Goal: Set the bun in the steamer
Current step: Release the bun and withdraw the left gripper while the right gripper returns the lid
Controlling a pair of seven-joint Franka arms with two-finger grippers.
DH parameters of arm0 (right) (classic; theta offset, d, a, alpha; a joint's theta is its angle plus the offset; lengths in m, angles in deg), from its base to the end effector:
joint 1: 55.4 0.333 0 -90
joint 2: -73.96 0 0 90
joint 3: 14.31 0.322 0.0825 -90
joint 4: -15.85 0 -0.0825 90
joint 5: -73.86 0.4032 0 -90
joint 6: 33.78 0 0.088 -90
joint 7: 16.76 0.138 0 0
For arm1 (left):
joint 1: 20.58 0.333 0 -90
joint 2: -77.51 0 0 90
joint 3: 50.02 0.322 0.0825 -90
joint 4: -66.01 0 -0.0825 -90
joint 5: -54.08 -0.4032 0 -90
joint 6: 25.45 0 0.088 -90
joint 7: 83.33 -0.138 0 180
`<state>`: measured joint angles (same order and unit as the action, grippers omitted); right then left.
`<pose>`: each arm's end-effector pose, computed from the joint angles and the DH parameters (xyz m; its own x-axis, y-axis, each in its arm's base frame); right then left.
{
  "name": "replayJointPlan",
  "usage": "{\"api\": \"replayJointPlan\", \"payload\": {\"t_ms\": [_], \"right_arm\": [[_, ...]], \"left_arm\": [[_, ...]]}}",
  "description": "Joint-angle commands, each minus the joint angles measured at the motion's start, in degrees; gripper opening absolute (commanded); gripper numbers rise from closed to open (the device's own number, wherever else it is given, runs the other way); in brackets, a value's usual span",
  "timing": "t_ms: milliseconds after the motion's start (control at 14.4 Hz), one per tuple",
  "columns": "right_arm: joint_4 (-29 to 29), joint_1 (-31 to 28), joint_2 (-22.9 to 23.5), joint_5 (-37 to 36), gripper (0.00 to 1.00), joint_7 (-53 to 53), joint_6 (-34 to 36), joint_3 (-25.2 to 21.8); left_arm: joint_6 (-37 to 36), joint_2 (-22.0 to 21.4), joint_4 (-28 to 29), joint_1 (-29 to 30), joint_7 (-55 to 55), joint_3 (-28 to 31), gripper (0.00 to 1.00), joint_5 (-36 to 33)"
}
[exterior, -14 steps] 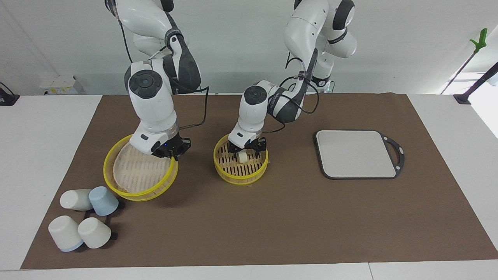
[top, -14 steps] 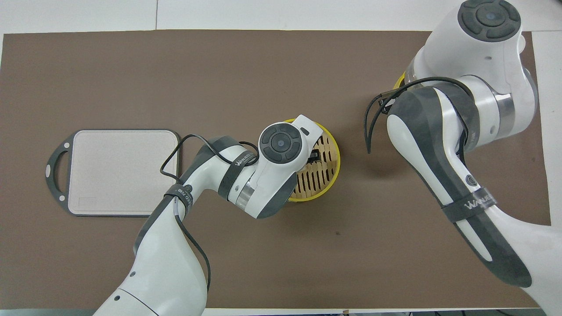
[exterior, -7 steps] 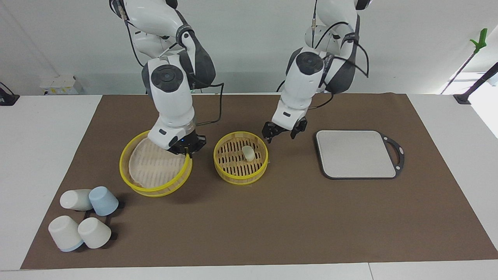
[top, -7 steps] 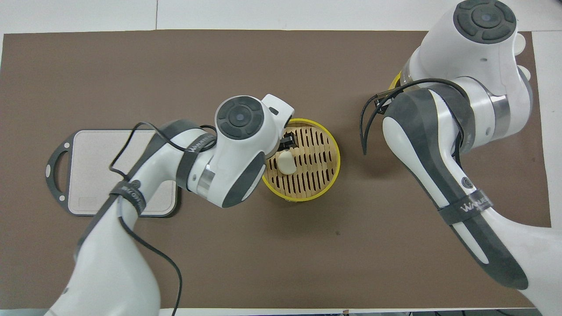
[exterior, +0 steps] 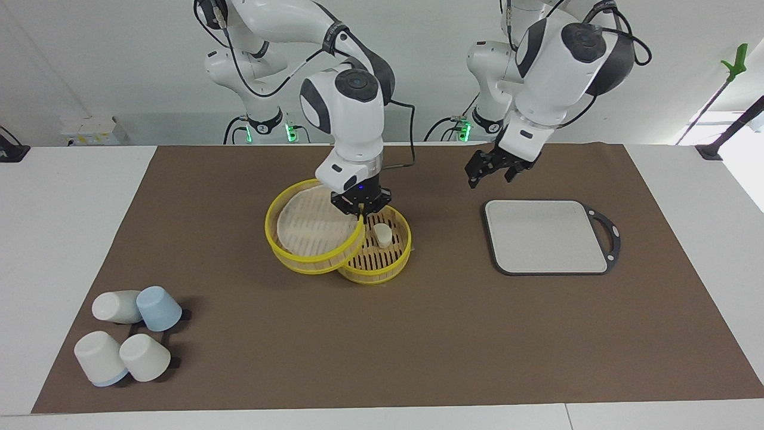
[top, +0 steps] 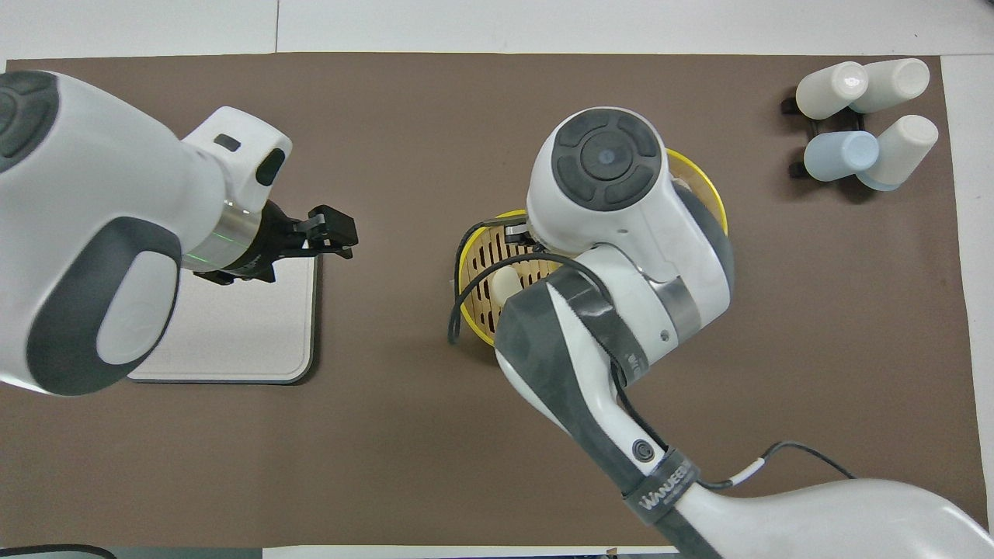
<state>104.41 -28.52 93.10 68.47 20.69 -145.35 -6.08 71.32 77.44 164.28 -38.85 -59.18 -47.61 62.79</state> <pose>0.5751 0.3808 0.4365 0.9964 -0.0192 0.0821 -0.0185 -0.9998 -0.0090 0.5505 -0.1763 0.5405 0.9838 0.1579 -0.0853 0.1678 -0.9777 0.1261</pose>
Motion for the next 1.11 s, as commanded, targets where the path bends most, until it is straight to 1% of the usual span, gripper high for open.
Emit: {"api": "replayJointPlan", "payload": {"t_ms": [0,69,139,347,556,833,1042], "right_arm": [[1.97,3.69,-0.08,0.37,0.0,5.77,-2.42,-0.23],[1.36,5.71,1.16,-0.06,0.0,9.27,-3.12,-0.23],[1.18,6.34,2.13,-0.41,0.0,10.44,-4.43,-0.23],[1.18,7.66,4.24,-0.5,0.0,11.33,-6.9,-0.32],[1.18,7.67,4.33,-0.59,0.0,11.42,-7.17,-0.32],[1.7,7.14,4.6,-1.21,0.0,10.98,-8.65,-0.32],[1.62,6.96,4.95,-1.3,0.0,10.89,-9.98,-0.32]], "left_arm": [[-6.31,-1.6,-2.63,6.12,-9.61,-0.03,1.0,-1.48],[-7.72,-1.6,-3.86,7.19,-12.43,-0.03,1.0,-4.29],[-9.39,-1.6,-4.83,7.89,-14.98,0.06,1.0,-6.23],[-10.9,-1.6,-5.55,9.39,-21.59,0.23,1.0,-10.11],[-11.34,-1.95,-5.55,9.39,-23.7,1.9,1.0,-11.35],[-11.78,-1.95,-5.81,9.39,-24.5,2.08,1.0,-11.52],[-14.58,-1.25,-10.02,9.39,-24.59,2.08,1.0,-12.48]]}}
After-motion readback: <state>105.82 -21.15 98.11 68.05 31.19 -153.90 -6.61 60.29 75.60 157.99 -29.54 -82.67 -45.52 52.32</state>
